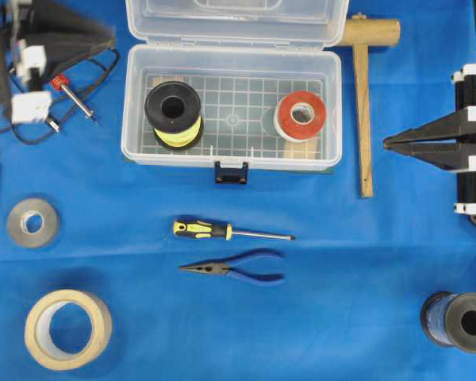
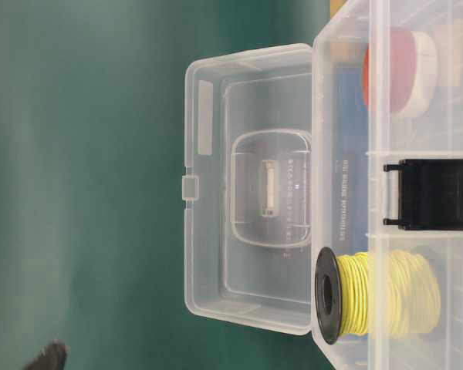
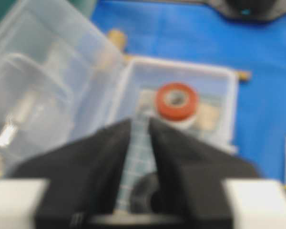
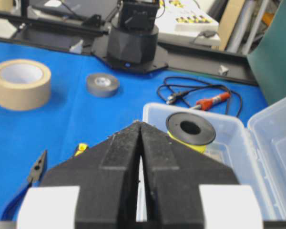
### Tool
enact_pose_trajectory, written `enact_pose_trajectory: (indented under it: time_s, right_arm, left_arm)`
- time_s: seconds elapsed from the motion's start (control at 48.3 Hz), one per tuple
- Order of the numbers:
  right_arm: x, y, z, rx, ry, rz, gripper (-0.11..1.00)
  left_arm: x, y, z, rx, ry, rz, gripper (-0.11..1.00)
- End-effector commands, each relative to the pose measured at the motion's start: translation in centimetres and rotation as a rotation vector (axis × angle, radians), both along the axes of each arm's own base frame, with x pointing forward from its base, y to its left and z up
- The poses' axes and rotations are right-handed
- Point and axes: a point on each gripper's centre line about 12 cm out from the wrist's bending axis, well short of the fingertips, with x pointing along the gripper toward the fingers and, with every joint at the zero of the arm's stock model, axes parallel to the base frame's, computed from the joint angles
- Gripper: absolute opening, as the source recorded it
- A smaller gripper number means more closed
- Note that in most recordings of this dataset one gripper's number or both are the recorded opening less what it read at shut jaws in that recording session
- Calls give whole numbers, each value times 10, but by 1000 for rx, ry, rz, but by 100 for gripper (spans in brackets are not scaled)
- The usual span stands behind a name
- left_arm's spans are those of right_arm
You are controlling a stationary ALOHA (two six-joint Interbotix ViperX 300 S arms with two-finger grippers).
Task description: Close the tool box with the left arm.
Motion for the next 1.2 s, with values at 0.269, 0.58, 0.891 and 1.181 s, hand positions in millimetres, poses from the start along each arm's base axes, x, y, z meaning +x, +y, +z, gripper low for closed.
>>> enact_pose_trajectory:
  time_s: [0.269, 0.58, 0.891, 1.181]
  right_arm:
    - [6, 0, 1, 3, 18, -2, 0]
    - [10, -1, -9, 3, 63, -4, 0]
    - [11, -2, -13, 4, 83, -11, 0]
    - [13, -6, -17, 5, 100, -27, 0]
  left_arm:
    - [34, 80, 12, 35, 117, 169, 91]
    - [65, 144, -5, 52, 288, 214, 91]
    - [87, 196, -49, 38, 403, 239, 92]
    - [92, 208, -84, -8, 469, 244, 92]
